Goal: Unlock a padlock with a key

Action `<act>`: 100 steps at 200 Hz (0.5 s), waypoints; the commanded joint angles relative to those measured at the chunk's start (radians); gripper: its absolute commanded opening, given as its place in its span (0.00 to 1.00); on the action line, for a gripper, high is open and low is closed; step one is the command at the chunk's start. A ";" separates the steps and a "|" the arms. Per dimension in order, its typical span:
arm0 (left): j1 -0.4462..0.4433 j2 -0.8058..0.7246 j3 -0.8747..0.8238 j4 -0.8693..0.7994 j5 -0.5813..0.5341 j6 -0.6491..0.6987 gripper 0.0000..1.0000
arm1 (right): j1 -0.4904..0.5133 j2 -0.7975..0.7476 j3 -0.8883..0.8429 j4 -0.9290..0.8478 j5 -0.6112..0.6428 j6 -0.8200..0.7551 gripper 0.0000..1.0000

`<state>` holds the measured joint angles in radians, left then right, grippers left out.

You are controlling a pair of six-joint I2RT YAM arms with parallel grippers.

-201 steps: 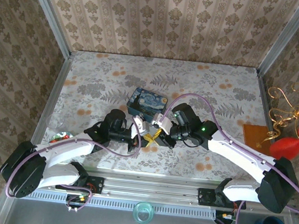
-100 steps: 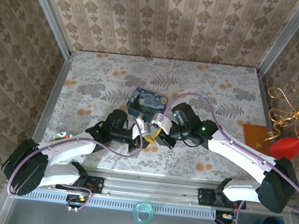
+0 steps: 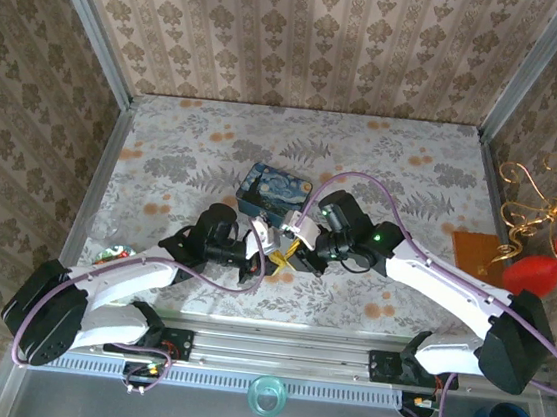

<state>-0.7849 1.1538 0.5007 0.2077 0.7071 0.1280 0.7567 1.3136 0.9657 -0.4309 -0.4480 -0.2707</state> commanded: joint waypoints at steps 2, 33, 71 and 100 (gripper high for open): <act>-0.006 -0.019 0.021 0.000 0.025 0.018 0.00 | -0.002 0.016 0.030 -0.034 -0.017 -0.014 0.18; -0.006 -0.008 0.025 -0.004 0.030 0.019 0.00 | -0.002 0.010 0.035 -0.035 -0.005 -0.019 0.15; -0.006 -0.009 0.025 -0.005 0.027 0.020 0.00 | -0.006 -0.010 0.030 -0.022 -0.001 -0.004 0.02; -0.001 -0.020 0.024 -0.004 -0.002 0.016 0.03 | -0.018 -0.041 0.014 0.006 -0.007 0.021 0.00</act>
<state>-0.7849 1.1538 0.5007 0.2089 0.7063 0.1280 0.7528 1.3136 0.9718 -0.4385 -0.4503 -0.2768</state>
